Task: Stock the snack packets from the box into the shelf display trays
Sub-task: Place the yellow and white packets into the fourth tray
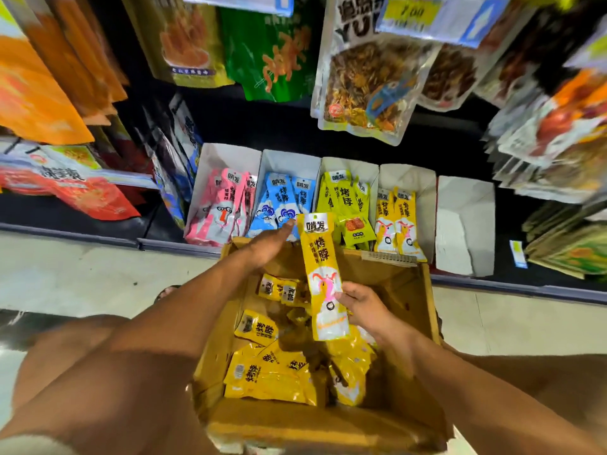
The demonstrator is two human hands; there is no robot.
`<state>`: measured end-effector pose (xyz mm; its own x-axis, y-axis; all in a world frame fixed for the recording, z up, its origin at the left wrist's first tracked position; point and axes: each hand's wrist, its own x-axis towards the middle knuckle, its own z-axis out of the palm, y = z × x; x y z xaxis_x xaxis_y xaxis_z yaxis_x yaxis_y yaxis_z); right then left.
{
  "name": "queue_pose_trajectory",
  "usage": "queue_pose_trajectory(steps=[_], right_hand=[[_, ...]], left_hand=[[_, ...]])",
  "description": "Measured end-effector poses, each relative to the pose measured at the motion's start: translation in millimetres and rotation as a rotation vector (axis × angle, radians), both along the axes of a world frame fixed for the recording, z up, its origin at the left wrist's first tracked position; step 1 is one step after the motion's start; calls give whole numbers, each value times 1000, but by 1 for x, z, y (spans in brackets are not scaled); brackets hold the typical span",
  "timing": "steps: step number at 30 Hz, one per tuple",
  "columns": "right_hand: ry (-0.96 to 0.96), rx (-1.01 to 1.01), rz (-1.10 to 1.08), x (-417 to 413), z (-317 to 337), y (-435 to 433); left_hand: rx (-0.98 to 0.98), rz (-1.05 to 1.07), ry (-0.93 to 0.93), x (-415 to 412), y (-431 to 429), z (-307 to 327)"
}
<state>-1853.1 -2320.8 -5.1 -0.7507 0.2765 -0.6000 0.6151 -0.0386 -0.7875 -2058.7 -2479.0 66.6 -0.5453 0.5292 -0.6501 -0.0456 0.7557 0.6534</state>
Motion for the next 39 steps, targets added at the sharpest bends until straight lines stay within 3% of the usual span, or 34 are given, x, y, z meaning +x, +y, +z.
queue_pose_trajectory(steps=[5, 8, 13, 19, 25, 29, 39], right_hand=[[84, -177, -71, -28, 32, -8], [86, -175, -48, -41, 38, -10], [62, -135, -12, -53, 36, -14], [-133, 11, -11, -42, -16, -2], [-354, 424, 359, 8, -115, 17], [-524, 466, 483, 33, -156, 13], [-405, 683, 569, -29, -166, 5]], left_hand=[[263, 118, -313, 11, -1, 0], [343, 154, -356, 16, -2, -2], [319, 271, -280, 11, -8, 0], [235, 313, -128, 1, -13, -10], [106, 189, 20, -6, -16, -13], [58, 116, 99, -9, -15, -17], [-59, -11, 202, -12, -18, -25]])
